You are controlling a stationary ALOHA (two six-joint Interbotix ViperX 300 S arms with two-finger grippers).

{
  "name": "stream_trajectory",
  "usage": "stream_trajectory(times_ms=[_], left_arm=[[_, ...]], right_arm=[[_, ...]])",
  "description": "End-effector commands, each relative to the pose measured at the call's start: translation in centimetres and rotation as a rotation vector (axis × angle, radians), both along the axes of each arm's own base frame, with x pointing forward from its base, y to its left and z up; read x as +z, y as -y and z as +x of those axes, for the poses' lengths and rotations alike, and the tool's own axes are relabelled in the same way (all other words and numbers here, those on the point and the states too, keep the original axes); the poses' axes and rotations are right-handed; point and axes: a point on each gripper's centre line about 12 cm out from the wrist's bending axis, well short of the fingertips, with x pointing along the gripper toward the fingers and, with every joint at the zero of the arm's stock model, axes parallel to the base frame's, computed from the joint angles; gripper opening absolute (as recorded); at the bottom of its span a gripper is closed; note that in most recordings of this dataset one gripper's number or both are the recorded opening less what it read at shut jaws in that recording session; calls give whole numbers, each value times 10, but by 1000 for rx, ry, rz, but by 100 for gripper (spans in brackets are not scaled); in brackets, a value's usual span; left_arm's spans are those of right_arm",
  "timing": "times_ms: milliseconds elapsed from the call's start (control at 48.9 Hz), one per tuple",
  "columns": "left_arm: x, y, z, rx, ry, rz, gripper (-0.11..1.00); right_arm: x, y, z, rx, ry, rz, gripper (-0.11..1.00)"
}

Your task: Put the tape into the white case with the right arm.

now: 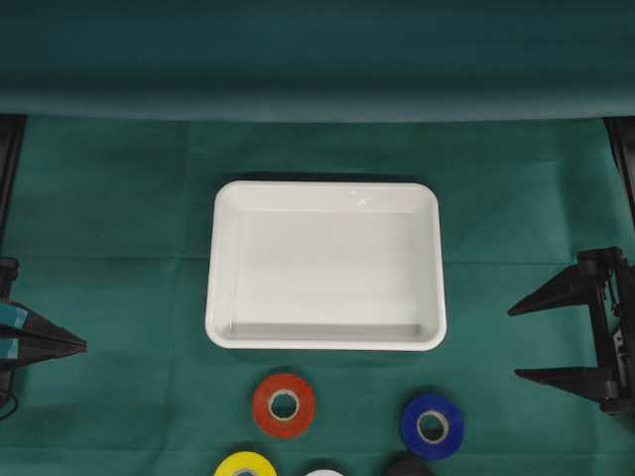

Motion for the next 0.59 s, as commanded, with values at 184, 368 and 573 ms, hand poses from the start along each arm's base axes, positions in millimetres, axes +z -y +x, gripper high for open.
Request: stream_trajectory(times_ms=[184, 368, 573], left_arm=[[4, 0, 2, -2, 12, -3, 0], [4, 0, 1, -3, 14, -2, 0], [4, 0, 1, -3, 14, -2, 0]], right_arm=[[9, 0, 4, 0, 28, 0, 87], [6, -5, 3, 25, 23, 0, 87], [-3, -21, 0, 111, 12, 1, 87]])
